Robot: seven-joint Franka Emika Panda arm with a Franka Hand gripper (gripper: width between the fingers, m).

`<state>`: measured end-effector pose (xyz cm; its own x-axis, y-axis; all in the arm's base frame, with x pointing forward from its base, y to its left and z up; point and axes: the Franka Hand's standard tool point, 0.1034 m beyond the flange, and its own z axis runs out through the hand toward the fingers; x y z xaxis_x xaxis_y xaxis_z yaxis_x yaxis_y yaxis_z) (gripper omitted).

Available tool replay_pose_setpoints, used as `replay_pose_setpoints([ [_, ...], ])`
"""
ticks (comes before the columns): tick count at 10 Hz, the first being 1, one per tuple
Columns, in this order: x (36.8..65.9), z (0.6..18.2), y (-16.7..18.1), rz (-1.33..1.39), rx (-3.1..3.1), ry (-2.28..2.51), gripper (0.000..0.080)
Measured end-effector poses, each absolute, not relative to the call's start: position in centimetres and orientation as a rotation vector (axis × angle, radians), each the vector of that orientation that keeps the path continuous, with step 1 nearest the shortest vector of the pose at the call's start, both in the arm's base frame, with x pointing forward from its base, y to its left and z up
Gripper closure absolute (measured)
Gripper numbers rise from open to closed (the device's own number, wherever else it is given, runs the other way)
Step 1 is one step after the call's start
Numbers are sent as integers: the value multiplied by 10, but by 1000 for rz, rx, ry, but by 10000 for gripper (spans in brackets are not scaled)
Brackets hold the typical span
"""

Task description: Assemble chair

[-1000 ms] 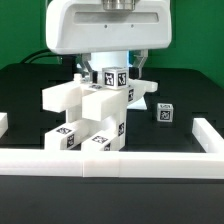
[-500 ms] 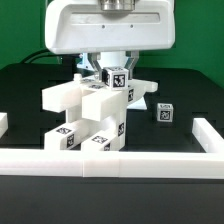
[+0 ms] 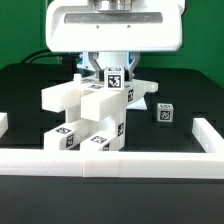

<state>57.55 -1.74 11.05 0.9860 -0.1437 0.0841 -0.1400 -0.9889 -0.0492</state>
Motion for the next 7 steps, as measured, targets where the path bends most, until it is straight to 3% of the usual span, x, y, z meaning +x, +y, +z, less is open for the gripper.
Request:
replay_pose_setpoints([
  [7,576,110,-12,-115,-2918,952,512],
])
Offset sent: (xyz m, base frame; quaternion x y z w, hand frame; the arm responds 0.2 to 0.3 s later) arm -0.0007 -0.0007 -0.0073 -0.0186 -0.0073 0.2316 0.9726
